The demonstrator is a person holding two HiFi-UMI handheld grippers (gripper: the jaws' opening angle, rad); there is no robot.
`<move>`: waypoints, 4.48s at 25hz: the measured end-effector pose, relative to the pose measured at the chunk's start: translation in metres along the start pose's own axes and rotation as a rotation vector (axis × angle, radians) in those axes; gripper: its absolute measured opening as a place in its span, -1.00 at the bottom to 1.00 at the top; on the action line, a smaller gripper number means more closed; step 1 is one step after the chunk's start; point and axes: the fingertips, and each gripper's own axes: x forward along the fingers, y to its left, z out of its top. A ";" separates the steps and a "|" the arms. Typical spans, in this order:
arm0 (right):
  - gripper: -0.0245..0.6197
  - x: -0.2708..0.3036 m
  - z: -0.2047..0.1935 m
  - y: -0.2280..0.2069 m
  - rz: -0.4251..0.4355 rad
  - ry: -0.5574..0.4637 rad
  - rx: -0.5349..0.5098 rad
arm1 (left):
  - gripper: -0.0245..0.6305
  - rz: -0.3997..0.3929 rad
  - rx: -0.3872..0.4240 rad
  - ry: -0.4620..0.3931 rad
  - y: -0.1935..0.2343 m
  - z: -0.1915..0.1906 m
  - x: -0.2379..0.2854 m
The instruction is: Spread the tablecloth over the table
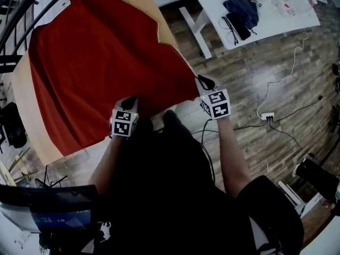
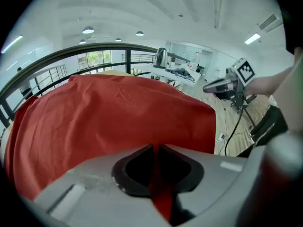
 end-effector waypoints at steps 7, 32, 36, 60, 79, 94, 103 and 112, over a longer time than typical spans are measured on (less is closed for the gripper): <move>-0.86 0.119 0.126 0.050 0.098 -0.110 -0.052 | -0.80 -0.042 -0.079 0.033 -0.009 0.001 0.011; -0.47 0.391 0.318 0.037 0.037 0.075 -0.197 | -0.92 0.063 -0.204 -0.244 0.192 0.156 0.044; -0.88 0.379 0.327 0.052 0.038 0.034 -0.315 | -0.92 0.124 -0.287 -0.320 0.240 0.183 0.018; -0.64 0.273 0.306 0.257 0.532 -0.108 -0.488 | -0.88 0.421 -0.724 -0.214 0.460 0.030 -0.050; -0.79 0.385 0.365 0.342 0.748 -0.057 -0.376 | -0.66 0.491 -0.664 -0.246 0.468 0.023 -0.055; -0.84 0.406 0.428 0.082 0.181 -0.119 -0.345 | -0.88 0.117 -0.429 -0.347 0.398 0.146 -0.012; -0.84 0.440 0.450 -0.014 0.035 -0.104 -0.405 | -0.90 0.004 -0.416 -0.410 0.370 0.223 0.045; -0.84 0.465 0.477 -0.090 -0.080 -0.135 -0.446 | -0.91 0.095 -0.245 -0.453 0.368 0.321 0.105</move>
